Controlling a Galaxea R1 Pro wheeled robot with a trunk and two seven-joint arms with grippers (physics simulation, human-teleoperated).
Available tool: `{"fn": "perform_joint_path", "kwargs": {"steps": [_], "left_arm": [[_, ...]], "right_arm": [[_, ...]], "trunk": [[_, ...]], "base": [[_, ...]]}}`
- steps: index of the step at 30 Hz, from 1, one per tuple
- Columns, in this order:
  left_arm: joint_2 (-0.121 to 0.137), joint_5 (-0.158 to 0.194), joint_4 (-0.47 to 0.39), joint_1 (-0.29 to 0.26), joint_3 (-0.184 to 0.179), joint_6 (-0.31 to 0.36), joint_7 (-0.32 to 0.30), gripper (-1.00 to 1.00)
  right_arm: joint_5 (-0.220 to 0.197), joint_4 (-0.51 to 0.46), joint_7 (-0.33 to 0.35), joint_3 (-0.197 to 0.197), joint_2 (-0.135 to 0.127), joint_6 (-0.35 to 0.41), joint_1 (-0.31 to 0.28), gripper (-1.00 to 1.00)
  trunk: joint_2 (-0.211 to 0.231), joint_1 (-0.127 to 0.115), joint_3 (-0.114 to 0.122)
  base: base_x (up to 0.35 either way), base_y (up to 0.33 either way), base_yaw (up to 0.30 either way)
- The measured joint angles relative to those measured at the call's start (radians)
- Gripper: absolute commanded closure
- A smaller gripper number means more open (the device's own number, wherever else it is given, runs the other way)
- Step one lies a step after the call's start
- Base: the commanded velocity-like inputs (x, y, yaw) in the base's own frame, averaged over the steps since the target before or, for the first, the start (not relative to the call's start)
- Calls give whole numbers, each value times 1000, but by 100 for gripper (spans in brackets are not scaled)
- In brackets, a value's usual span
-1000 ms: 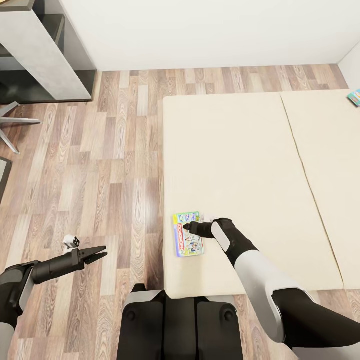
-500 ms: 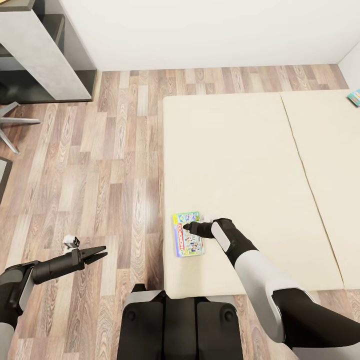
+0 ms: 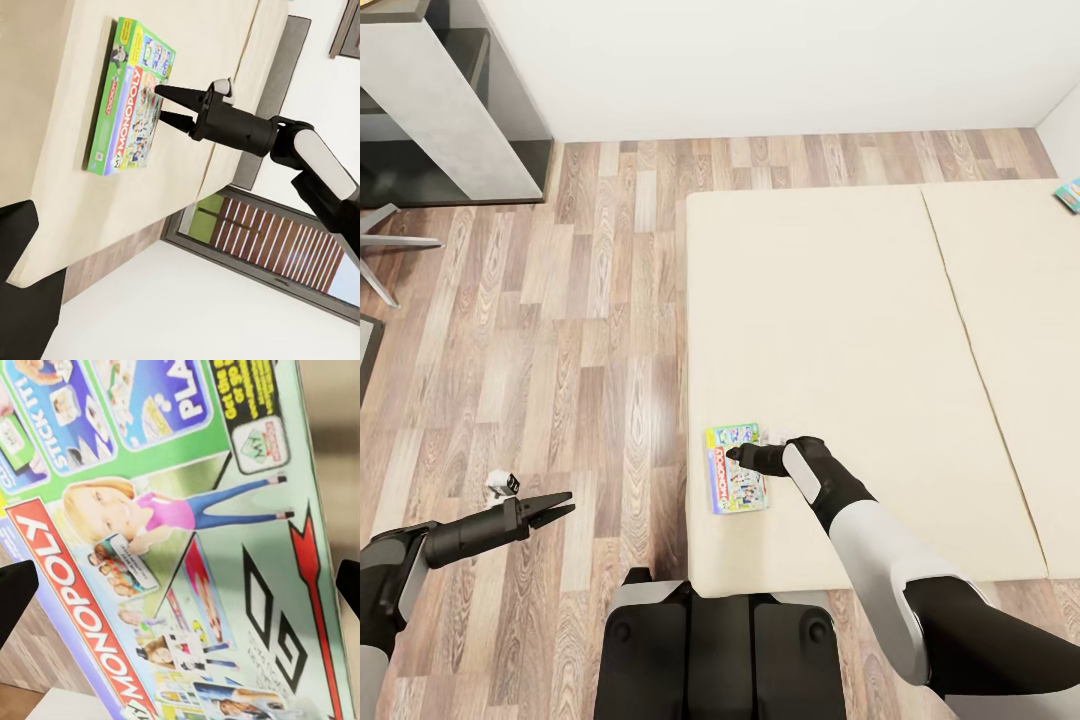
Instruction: Put all the toys in the child's room - the three board games (two on the bed and one on the table), the two jigsaw puzzles on the table, and the tennis ball on the table - inside the toy box on the table in the child's room.
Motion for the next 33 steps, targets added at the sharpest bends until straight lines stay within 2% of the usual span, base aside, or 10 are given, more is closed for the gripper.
{"fn": "perform_joint_path", "kwargs": {"steps": [33], "left_arm": [[-1, 0, 0, 0, 0, 0, 2, -100]], "right_arm": [[0, 0, 0, 1, 0, -1, 0, -100]], "trunk": [[0, 0, 0]], "base": [[0, 15, 0]]}}
